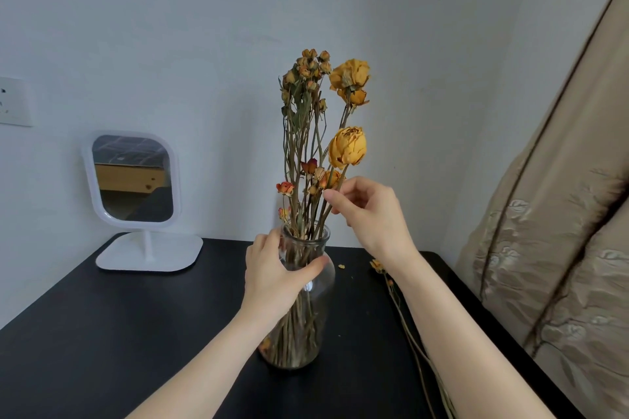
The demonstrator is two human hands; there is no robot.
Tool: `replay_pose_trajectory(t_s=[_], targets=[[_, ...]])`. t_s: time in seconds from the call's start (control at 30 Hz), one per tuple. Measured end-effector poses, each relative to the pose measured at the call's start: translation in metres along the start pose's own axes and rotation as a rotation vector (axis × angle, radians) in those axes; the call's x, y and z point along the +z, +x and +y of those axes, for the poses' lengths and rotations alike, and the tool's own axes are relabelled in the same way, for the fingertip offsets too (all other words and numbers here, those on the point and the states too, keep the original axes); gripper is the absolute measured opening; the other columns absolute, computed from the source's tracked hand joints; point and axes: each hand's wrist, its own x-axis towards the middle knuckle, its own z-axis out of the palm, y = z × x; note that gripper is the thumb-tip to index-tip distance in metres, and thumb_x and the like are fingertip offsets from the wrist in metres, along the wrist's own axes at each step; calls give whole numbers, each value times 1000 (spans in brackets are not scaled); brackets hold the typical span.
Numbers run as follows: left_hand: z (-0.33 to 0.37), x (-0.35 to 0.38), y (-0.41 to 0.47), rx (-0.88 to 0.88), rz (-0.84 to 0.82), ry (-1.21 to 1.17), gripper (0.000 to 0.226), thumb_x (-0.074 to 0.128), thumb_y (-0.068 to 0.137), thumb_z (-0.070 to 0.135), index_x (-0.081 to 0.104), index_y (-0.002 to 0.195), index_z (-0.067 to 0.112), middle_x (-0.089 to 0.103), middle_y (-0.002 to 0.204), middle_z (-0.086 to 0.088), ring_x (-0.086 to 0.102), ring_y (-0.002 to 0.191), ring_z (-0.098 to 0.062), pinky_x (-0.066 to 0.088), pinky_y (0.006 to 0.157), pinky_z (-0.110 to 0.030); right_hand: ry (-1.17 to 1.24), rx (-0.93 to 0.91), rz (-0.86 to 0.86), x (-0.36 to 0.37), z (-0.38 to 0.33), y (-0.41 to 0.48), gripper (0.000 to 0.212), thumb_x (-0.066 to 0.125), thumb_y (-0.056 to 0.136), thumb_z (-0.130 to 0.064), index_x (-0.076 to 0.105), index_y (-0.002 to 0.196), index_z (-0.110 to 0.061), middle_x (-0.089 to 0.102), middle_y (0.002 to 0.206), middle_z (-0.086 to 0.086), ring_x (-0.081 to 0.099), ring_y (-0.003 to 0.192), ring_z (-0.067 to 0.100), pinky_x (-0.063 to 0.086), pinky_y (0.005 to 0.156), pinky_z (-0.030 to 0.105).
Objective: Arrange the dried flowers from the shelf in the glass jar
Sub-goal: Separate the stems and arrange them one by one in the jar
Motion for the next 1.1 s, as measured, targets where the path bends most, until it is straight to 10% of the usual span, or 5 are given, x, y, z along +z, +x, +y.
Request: replay_pose_trajectory(t_s=[0.47, 0.83, 1.1], targets=[[-1, -9, -59, 199, 240, 37, 39, 73, 71, 29, 48, 101, 31, 41, 92, 16, 37, 91, -1, 37, 77, -18, 97, 103, 8, -32, 33, -31, 4, 63, 87, -24, 64, 89, -22, 60, 61, -4, 48, 44, -1, 37, 43, 9], [4, 73, -98, 58, -424, 86, 10, 62, 85, 30, 54, 80, 35, 45, 49, 9, 46, 50, -3, 50, 66, -22, -213, 572, 44, -94, 142, -82, 12, 55, 92, -22, 64, 96, -15, 64, 73, 1, 51, 56, 9, 36, 48, 19], [9, 142, -65, -213, -560, 226, 15, 56, 89, 34, 65, 85, 23, 63, 81, 5, 59, 80, -14, 49, 71, -31, -368, 752, -139, -101, 175, -96, 4, 57, 91, -20, 60, 92, -17, 61, 73, -2, 50, 56, 5, 34, 48, 17]])
